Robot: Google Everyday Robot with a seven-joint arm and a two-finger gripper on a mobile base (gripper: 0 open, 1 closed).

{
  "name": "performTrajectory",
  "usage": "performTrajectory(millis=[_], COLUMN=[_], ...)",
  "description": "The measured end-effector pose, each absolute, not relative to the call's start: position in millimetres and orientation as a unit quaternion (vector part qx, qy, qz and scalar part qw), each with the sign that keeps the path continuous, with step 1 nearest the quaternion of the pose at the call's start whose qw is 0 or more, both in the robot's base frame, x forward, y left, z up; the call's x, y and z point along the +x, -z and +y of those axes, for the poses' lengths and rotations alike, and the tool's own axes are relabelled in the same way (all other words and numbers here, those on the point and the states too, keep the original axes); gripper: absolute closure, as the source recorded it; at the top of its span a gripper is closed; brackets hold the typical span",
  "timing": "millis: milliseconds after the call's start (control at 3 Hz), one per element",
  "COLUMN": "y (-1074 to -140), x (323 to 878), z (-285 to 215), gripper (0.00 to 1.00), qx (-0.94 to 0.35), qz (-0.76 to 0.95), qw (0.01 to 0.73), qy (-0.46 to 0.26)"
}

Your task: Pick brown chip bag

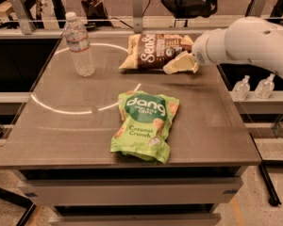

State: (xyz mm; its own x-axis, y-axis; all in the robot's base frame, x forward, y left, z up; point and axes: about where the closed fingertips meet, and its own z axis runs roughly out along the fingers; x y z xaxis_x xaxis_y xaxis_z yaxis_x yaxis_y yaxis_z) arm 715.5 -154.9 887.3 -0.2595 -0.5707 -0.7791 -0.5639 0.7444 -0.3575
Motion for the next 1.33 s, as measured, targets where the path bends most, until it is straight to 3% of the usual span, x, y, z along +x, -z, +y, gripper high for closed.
performTrajectory(millis=[333,1333], y=[-875,-868], x=[726,733], z=[-148,-126], gripper=[0.0,0.64], qx=[-0.358,-0.402], qz=[0.799,0.782], qw=[0.483,0.475], qy=[0.0,-0.034])
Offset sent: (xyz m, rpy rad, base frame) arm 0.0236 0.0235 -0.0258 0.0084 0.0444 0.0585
